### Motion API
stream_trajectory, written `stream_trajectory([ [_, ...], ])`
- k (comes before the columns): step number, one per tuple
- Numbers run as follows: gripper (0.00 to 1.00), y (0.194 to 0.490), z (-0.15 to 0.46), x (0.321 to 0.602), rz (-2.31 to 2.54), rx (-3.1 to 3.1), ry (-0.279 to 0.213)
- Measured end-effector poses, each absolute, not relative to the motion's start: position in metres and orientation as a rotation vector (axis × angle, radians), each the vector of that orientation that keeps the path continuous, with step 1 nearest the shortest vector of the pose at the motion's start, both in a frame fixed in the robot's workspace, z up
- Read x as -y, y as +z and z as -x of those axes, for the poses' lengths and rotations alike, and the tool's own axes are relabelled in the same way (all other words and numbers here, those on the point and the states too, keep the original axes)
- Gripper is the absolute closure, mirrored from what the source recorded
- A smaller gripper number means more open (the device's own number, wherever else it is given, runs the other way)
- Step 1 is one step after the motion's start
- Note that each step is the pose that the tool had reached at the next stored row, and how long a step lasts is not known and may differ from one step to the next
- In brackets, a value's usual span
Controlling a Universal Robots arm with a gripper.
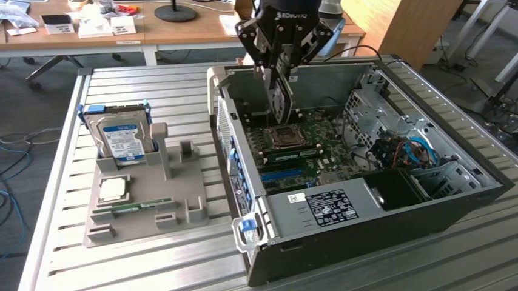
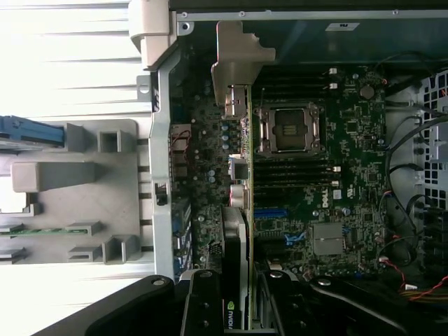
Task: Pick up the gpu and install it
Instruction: 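Pick up the gpu and move the gpu toward the slot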
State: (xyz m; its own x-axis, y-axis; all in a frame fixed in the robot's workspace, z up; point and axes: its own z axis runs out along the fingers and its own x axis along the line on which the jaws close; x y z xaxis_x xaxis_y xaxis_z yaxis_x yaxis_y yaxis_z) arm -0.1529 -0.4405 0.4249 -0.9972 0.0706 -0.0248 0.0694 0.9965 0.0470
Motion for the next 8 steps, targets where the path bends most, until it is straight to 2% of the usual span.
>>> stream_trajectory([
  [8,0.73,0.4249,0.1477,0.4404,-0.109,-3.112,0.072],
])
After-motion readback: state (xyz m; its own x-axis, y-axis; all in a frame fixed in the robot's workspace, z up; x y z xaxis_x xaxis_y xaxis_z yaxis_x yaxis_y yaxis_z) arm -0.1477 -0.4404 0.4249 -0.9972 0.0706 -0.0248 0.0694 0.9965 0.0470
